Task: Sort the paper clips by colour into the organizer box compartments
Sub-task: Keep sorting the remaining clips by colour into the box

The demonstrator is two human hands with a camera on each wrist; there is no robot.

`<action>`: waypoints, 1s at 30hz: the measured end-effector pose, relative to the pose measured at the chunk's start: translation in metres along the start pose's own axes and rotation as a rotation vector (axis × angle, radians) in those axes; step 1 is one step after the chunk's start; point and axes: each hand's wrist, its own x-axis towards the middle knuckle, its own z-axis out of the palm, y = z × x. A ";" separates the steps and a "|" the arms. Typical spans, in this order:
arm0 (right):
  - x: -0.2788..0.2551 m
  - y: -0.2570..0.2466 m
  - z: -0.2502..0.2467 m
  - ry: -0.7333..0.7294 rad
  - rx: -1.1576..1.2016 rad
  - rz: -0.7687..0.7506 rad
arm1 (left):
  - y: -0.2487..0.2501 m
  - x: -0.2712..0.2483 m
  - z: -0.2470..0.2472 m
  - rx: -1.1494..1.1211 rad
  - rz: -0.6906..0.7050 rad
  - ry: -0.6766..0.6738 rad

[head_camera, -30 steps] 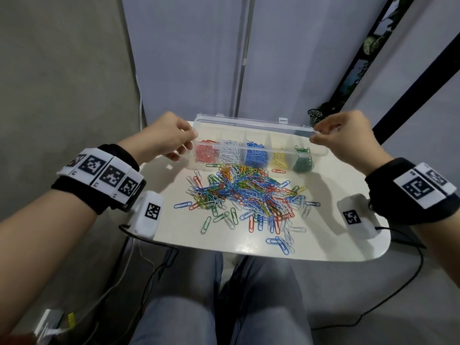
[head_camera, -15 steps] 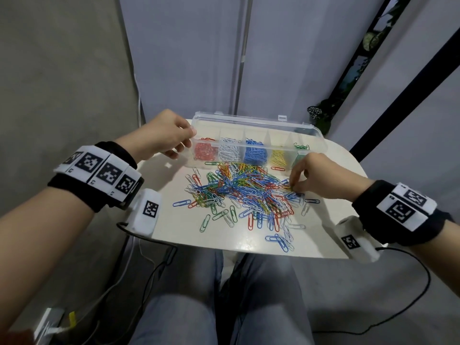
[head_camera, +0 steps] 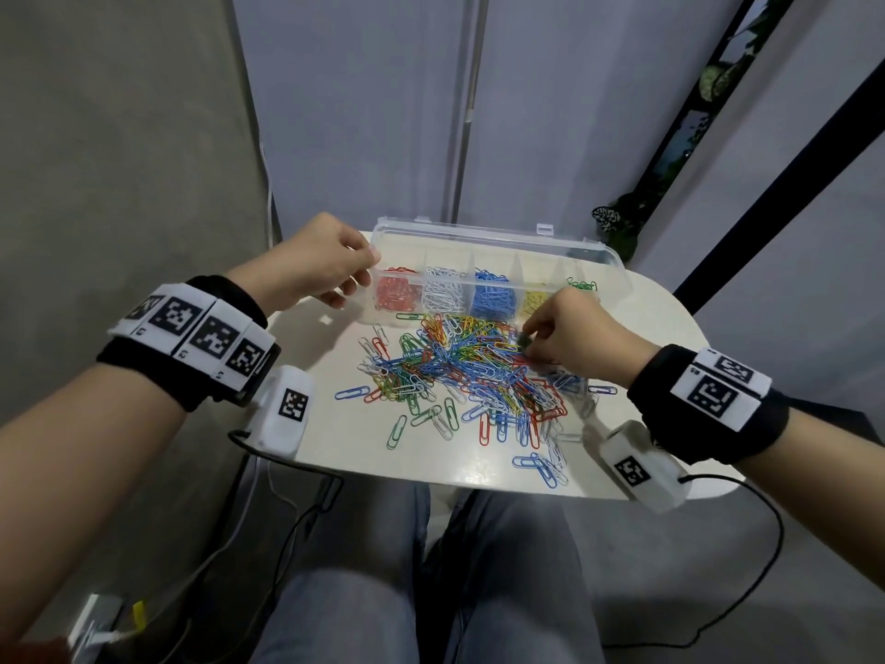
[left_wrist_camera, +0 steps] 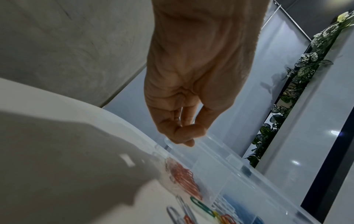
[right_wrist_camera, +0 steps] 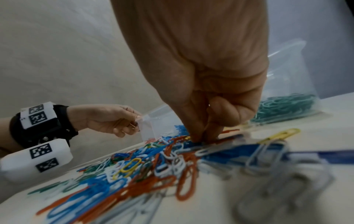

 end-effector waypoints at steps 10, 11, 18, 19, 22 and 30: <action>-0.008 0.008 -0.019 0.007 0.407 0.089 | -0.001 0.001 -0.001 0.011 0.011 -0.003; -0.011 0.008 -0.023 -0.006 0.480 0.102 | -0.001 0.001 -0.001 0.012 0.013 -0.003; -0.014 0.014 -0.060 0.238 0.592 0.075 | -0.002 0.002 -0.001 0.006 0.010 -0.004; -0.011 0.019 -0.066 0.309 0.550 0.066 | -0.002 0.001 -0.001 0.007 0.012 -0.004; 0.000 0.030 -0.075 0.441 0.373 0.047 | -0.001 0.001 0.000 0.012 0.016 -0.006; -0.014 0.034 -0.079 0.201 0.077 -0.165 | -0.001 0.002 -0.001 0.012 0.013 -0.008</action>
